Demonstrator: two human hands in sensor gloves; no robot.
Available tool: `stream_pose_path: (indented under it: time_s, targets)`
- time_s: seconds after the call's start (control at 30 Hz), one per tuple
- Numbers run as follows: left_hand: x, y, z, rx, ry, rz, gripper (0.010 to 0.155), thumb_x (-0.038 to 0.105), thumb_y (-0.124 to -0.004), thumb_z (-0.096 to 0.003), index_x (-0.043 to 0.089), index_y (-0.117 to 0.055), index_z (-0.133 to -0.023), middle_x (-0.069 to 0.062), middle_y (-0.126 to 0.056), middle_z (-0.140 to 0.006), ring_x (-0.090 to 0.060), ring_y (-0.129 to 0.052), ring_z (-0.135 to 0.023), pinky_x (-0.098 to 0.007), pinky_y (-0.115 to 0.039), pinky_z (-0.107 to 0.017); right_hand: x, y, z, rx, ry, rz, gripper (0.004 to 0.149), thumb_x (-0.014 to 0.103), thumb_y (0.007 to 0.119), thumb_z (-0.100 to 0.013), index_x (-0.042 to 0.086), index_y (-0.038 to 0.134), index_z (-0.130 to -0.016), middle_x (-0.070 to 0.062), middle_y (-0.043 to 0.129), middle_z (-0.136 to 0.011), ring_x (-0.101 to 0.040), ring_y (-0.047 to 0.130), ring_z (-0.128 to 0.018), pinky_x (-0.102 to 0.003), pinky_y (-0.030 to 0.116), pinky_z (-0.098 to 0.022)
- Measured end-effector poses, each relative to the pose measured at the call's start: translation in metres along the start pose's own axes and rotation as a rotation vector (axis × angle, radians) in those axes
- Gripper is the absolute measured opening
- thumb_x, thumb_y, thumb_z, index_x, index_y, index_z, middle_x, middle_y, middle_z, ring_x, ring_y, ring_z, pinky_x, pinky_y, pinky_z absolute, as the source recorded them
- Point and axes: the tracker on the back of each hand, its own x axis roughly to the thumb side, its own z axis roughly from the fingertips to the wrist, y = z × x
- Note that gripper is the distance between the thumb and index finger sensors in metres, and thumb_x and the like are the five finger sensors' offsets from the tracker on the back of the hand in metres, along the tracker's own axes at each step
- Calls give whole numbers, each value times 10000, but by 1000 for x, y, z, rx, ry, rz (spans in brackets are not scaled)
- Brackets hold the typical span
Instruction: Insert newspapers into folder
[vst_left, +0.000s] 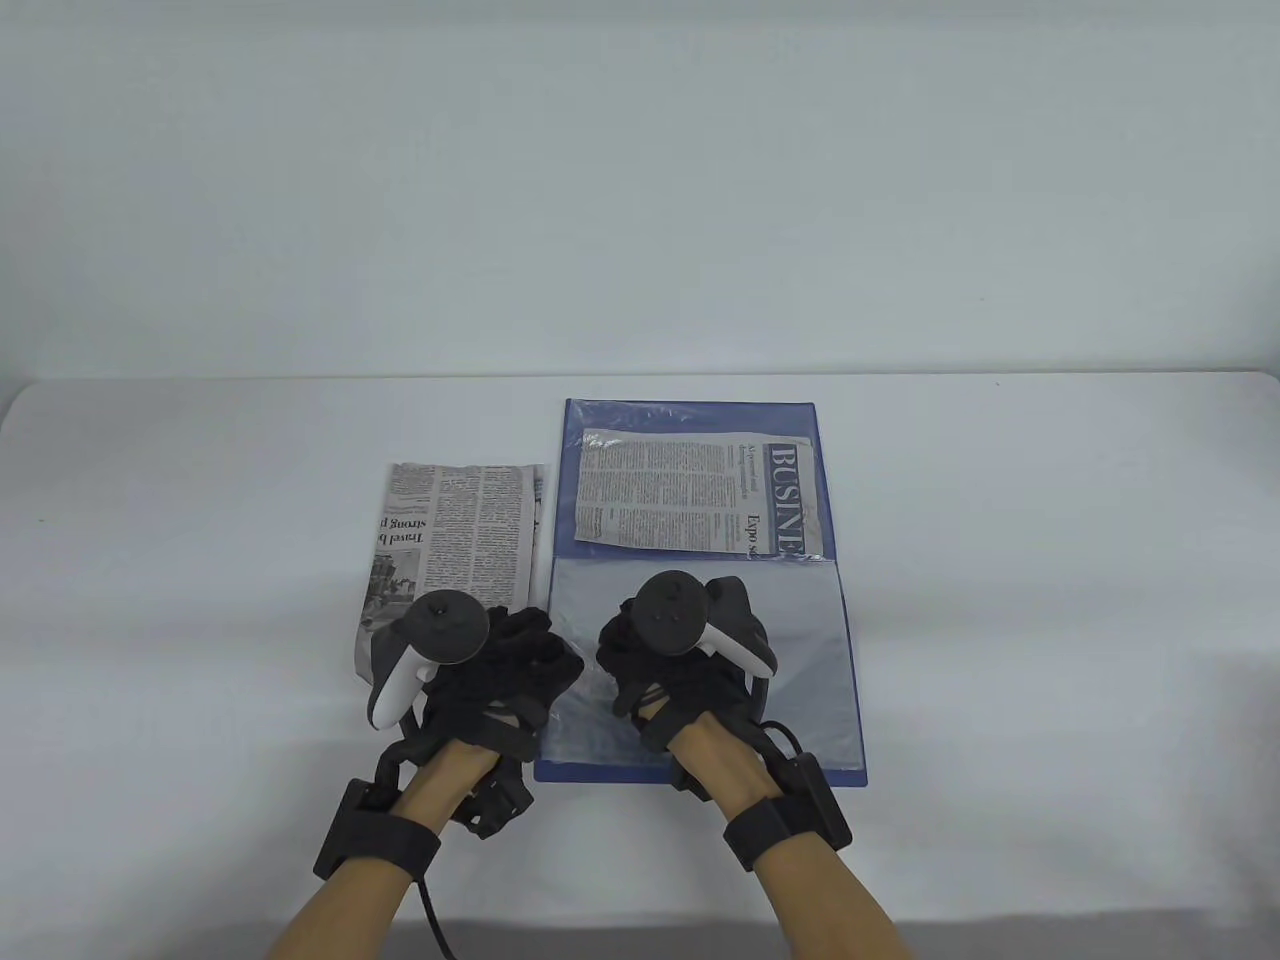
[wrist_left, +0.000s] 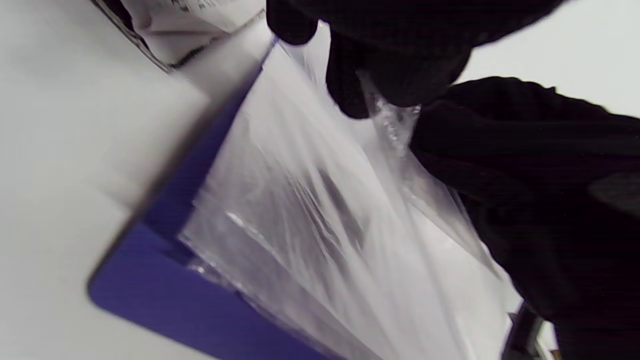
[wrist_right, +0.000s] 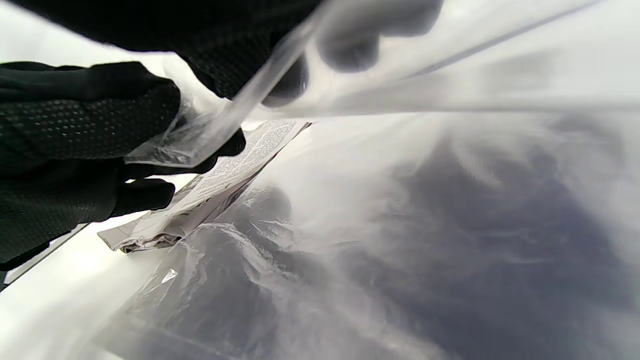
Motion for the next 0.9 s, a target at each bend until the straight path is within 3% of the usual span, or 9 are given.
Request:
stream_pose_path:
  time_s: [0.17,0.2,0.27,0.37,0.43,0.5,0.63,0.77,0.9]
  targets:
    - [-1,8,7,74,68,-63,490,555,-678,-635,174,-912,-834,-71,-564,-1225,-416,-190,-1186,-689,-92,-809,1,-1,1,-13,-8,9,356,298,783,-592,121,740,-898,-225,503,-1046,-494,413,-983,-741,335,-641]
    - [-1,10,10,95,79,-69,527,559,-638,-634,174,-868,-910,-90,-525,-1237,-419,-166,-1183,-687,-84,-808,1,-1,1,-13,-7,8,356,298,782,-592,122,738,-899,-228,501,-1046,-493,412,-983,-741,335,-641]
    - [-2,16,13,148,74,-74,528,474,-600,-651,277,-563,-1140,-83,-353,-1278,-401,-71,-1182,-679,-58,-815,0,-1,1,-12,-7,5,355,299,783,-592,124,740,-898,-226,503,-1045,-491,414,-983,-741,334,-641]
    - [-5,18,6,-9,31,-54,591,332,-562,-651,497,-361,-1182,-29,-101,-1291,-344,131,-1138,-657,33,-804,0,0,0,-9,-10,-4,356,298,780,-593,121,738,-899,-227,503,-1045,-494,411,-983,-742,334,-640]
    - [-7,13,-1,-118,-7,-41,602,284,-555,-645,535,-404,-1172,-6,20,-1269,-311,241,-1084,-639,112,-765,1,0,0,-10,-13,-4,357,299,780,-592,122,737,-899,-224,503,-1046,-493,415,-982,-742,333,-640]
    - [-8,6,-5,-204,46,-95,565,263,-552,-639,498,-523,-1152,-4,59,-1255,-309,281,-1051,-635,142,-737,1,0,0,-16,-17,-6,356,298,779,-593,122,737,-899,-226,504,-1045,-491,418,-983,-741,334,-641]
    - [-11,0,-10,-257,132,-201,516,250,-552,-628,454,-665,-1089,10,22,-1266,-295,278,-1054,-626,151,-730,0,-2,1,-42,-24,-7,356,298,775,-594,123,734,-901,-224,510,-1043,-489,419,-984,-741,336,-641]
    - [-16,11,-9,-211,140,-107,508,246,-548,-625,410,-662,-1092,6,-33,-1279,-301,243,-1078,-628,137,-741,-2,-4,2,-62,-28,-27,357,300,772,-595,126,729,-904,-220,511,-1044,-488,422,-983,-740,336,-642]
    - [-21,26,-3,-132,56,23,604,256,-541,-626,501,-438,-1169,18,-29,-1284,-304,231,-1097,-637,127,-758,-4,-4,1,-60,-23,-35,356,300,769,-596,126,727,-905,-228,507,-1043,-488,422,-982,-742,335,-640]
